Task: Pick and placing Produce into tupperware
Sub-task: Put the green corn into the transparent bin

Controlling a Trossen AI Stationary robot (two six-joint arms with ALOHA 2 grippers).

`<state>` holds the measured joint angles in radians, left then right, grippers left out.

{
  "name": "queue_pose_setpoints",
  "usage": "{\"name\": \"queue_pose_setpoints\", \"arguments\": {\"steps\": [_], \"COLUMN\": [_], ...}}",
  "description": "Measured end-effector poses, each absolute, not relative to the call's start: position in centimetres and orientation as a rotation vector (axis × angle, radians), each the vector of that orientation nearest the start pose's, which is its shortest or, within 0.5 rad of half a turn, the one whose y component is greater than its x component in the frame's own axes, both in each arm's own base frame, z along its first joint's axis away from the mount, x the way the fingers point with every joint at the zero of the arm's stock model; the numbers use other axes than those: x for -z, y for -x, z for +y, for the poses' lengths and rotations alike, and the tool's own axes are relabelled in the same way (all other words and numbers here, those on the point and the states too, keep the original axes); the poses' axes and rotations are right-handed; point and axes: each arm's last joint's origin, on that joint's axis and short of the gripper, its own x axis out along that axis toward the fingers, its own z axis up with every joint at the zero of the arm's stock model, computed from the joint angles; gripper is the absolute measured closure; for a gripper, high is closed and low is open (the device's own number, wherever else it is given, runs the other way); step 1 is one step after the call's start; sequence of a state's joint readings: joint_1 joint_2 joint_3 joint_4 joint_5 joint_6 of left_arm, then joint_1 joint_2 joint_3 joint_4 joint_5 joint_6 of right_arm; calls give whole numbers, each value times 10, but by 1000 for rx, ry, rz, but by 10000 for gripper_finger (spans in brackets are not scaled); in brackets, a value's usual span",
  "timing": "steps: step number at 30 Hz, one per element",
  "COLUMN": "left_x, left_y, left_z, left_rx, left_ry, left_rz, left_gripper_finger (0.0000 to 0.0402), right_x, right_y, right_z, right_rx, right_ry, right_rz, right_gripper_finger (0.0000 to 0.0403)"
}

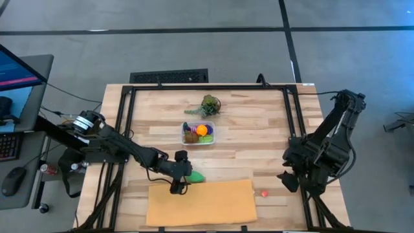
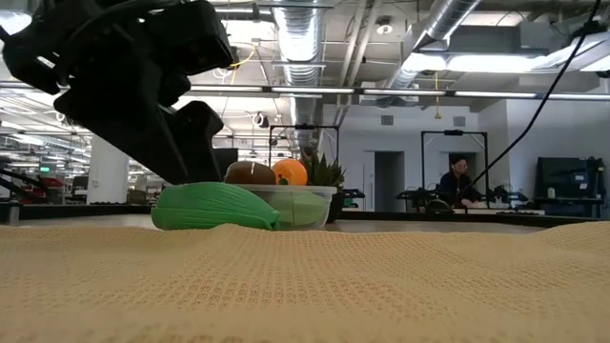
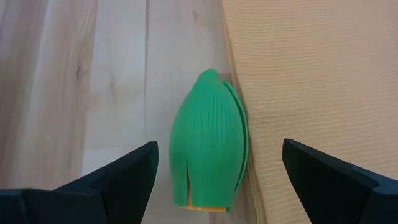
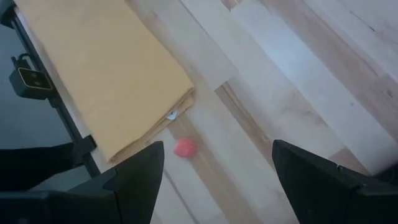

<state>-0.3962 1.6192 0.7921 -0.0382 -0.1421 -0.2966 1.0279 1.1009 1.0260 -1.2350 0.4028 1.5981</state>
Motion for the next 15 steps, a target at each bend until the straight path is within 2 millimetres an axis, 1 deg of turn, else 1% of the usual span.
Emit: {"name": "queue_pose_setpoints", "arguments": {"steps": [7, 15], "left_x": [-153, -153], "left_y": [-287, -289], "left_z": [-105, -101], "left_rx": [86, 130], "left_ry": [54, 41], "left_rz": [864, 871], "left_gripper_finger": [70, 70], "right_x": [-289, -289], "right_y": [-100, -99], "right_z": [142, 141], "right_rx": [352, 358], "right_ry": [-551, -539], "right_rz": [1040, 1042], "right_gripper_finger": [112, 112]}}
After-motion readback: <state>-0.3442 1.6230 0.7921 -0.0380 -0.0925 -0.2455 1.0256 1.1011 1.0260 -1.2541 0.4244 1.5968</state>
